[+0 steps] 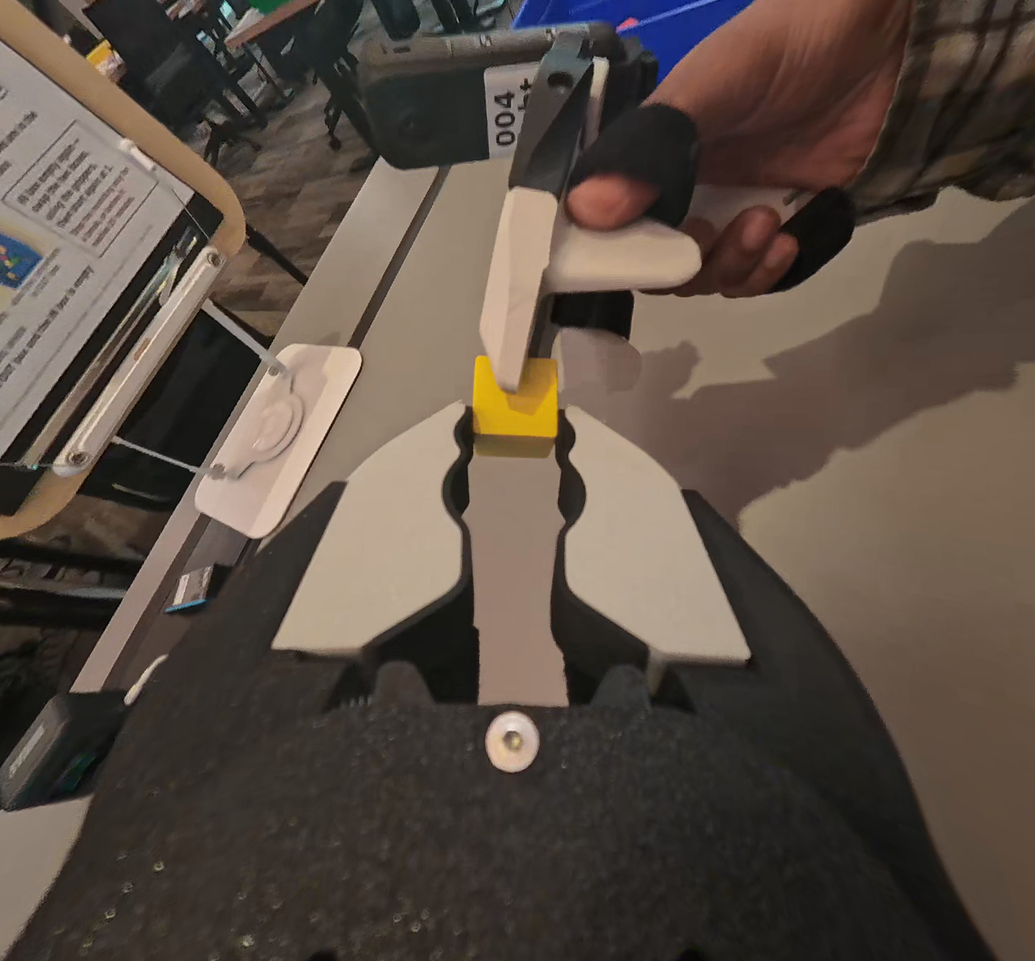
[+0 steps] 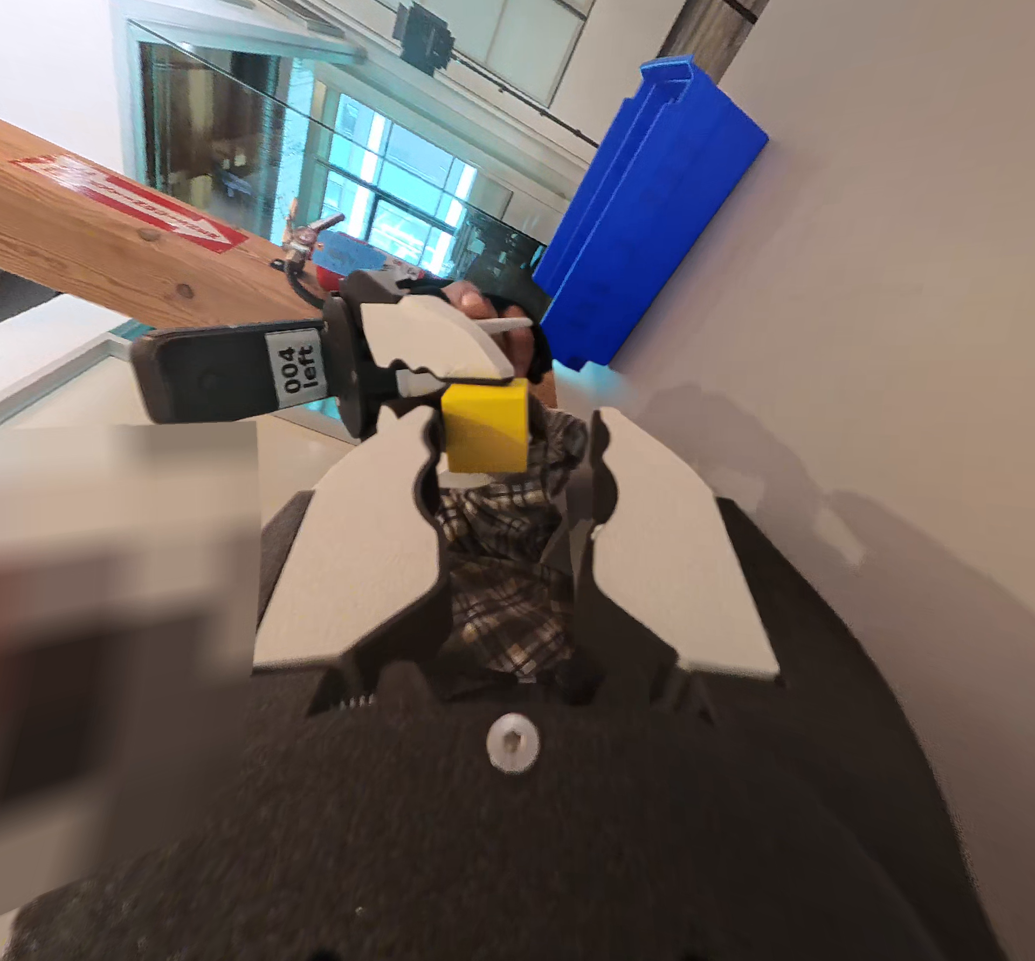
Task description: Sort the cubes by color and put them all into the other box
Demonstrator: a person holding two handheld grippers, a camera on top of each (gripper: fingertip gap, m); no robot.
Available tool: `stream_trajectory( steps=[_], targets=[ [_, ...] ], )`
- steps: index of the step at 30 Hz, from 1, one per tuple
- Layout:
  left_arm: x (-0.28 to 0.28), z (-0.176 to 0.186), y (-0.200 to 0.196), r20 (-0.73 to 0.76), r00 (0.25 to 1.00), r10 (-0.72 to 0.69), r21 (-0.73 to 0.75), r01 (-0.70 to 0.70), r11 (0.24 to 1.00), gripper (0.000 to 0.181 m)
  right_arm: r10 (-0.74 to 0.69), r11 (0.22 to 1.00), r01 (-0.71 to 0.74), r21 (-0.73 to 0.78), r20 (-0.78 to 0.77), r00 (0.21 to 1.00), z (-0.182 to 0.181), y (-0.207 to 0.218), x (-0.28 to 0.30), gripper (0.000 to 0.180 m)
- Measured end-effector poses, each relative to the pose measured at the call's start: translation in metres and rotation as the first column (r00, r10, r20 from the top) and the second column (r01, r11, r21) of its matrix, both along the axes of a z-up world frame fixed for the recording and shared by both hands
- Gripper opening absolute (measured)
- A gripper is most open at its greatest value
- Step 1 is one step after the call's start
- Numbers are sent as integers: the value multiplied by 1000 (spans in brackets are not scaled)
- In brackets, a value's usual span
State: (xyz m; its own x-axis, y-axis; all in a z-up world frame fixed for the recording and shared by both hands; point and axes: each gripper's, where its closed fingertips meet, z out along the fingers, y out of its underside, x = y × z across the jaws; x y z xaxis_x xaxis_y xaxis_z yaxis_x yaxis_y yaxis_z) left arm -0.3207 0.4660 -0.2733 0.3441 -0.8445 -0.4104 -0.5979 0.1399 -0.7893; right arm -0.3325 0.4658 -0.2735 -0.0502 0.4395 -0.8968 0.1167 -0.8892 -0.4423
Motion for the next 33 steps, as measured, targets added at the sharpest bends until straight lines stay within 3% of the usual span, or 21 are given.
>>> stream_trajectory(
  steps=[1,6,10,12,14,16,18,26,33],
  targets=[
    [5,1,1,8,1000,-2,11,2,1000,27,20,1000,-20,-5,-37,999,5,-3,4,29],
    [32,5,-3,128,990,-52,-29,56,998,34,-17,999,18,33,-24,1000,10,-1,43,27],
    [46,-12,-7,262,959,-107,-144,149,978,63,-283,948,247,202,172,944,12,47,149,27],
    [51,-24,-9,337,932,-130,-213,210,954,69,-501,852,394,345,316,806,9,86,237,27],
    [53,-34,-9,394,908,-139,-254,253,933,69,-674,736,500,456,425,605,4,118,330,27],
    [56,-45,-9,401,904,-147,-284,275,919,70,-749,661,545,516,506,429,-6,138,405,27],
    [59,-55,-11,387,908,-162,-294,288,911,68,-763,633,582,511,541,355,-21,150,448,27],
    [74,-71,-17,322,930,-175,-320,281,905,60,-641,723,593,354,662,387,-105,179,464,27],
    [88,-78,-26,237,948,-214,-329,286,900,57,-587,773,527,352,711,387,-136,190,448,27]
  ],
)
